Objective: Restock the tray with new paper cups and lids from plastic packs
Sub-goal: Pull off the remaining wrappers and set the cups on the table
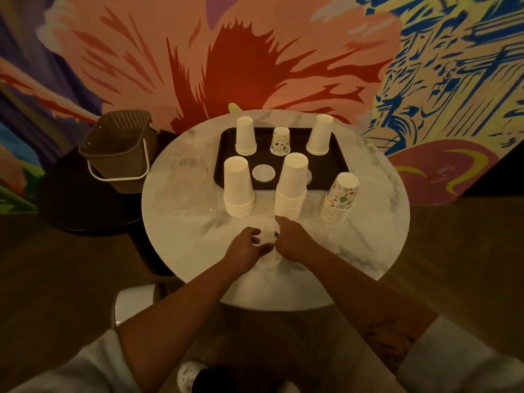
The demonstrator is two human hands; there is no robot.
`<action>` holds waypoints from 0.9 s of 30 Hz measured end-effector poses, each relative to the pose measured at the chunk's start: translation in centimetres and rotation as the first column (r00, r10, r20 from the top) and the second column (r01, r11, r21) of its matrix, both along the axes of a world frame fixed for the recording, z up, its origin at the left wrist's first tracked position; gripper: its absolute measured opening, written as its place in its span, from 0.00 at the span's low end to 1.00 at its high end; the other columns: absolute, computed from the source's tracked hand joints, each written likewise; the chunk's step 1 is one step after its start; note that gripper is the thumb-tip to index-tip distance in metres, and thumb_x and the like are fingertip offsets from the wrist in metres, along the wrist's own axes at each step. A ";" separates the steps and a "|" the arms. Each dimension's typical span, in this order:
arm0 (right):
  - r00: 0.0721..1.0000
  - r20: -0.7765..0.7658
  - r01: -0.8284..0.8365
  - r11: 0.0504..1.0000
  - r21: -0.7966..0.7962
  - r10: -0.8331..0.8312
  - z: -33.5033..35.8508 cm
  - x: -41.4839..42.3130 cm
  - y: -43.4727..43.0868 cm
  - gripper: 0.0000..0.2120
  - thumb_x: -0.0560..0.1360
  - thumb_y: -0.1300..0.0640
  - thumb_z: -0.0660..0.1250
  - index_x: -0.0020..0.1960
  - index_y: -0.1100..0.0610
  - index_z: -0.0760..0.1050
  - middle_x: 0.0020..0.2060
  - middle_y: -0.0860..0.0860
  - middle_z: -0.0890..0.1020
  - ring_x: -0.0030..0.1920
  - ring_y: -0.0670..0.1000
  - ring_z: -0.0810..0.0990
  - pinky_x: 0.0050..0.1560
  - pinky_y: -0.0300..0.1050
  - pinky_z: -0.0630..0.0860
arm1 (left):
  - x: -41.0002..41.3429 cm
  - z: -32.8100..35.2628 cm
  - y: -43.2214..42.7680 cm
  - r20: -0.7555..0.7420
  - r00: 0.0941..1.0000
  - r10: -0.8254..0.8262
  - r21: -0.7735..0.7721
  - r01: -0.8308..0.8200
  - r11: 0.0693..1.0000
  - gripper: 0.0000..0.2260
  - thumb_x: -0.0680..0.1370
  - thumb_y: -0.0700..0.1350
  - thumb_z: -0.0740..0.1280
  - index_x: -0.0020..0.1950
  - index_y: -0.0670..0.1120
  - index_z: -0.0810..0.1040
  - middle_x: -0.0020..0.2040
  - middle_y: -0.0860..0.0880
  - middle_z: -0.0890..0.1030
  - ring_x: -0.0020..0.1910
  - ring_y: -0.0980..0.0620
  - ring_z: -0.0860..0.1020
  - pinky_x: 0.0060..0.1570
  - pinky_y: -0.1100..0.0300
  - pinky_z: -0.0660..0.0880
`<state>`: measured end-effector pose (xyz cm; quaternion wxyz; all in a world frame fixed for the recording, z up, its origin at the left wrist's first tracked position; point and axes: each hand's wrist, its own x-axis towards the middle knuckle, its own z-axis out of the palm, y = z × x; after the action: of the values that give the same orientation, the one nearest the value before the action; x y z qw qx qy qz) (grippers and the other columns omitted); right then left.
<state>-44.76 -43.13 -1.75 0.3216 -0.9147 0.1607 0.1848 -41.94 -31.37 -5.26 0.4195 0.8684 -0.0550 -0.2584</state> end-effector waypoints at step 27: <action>0.865 0.373 0.215 0.920 0.326 -0.335 0.0 -0.7 1.0 0.11 0.71 0.62 0.67 0.35 0.57 0.65 0.31 0.53 0.70 0.34 0.54 0.72 0.37 0.55 0.78 | 3.0 2.0 2.5 0.289 0.879 0.379 -0.042 -0.384 0.922 0.14 0.81 0.42 0.57 0.51 0.32 0.77 0.51 0.34 0.79 0.53 0.37 0.76 0.51 0.53 0.69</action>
<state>-45.41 -42.16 -1.73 0.4950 -0.8466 0.1901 -0.0451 -38.92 -28.89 -3.24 0.4421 0.8942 0.0581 -0.0403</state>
